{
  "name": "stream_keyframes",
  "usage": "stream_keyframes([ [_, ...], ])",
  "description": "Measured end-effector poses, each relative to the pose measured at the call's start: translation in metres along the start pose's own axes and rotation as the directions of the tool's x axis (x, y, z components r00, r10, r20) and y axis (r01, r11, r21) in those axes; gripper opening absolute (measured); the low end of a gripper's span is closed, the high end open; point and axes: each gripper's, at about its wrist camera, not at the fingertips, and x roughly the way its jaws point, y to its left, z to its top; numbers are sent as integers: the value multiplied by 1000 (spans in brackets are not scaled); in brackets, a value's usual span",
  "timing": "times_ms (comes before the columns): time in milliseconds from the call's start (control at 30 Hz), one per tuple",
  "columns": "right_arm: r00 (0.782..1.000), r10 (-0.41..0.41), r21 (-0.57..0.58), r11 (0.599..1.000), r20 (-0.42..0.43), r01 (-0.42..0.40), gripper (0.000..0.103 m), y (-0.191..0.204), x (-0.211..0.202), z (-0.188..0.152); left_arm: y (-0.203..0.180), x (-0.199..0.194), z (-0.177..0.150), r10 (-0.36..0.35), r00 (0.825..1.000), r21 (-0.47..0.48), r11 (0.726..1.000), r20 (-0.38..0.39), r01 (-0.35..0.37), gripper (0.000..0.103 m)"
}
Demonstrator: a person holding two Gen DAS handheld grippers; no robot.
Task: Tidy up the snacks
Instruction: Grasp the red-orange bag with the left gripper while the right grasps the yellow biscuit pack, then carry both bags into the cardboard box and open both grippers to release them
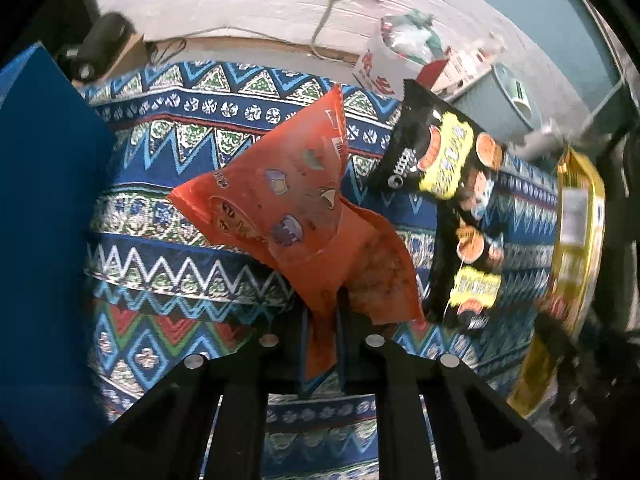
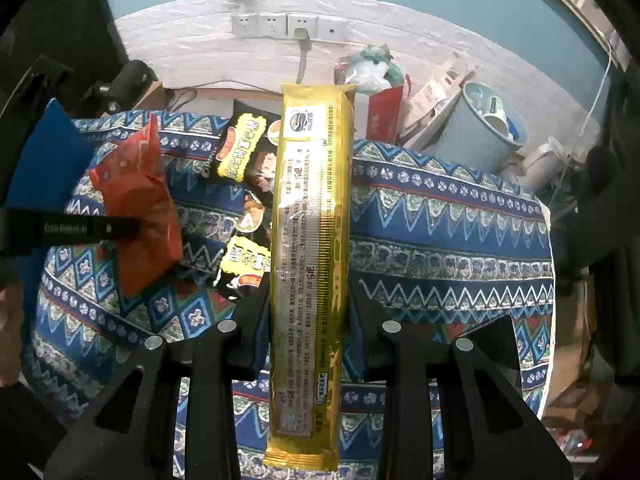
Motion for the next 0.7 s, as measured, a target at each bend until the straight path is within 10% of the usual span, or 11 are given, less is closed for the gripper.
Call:
stream_keyframes([
  [700, 997, 18, -64, 998, 81, -13, 31, 50, -41, 16, 9, -90, -50, 190, 948, 264, 930, 255, -257, 10],
])
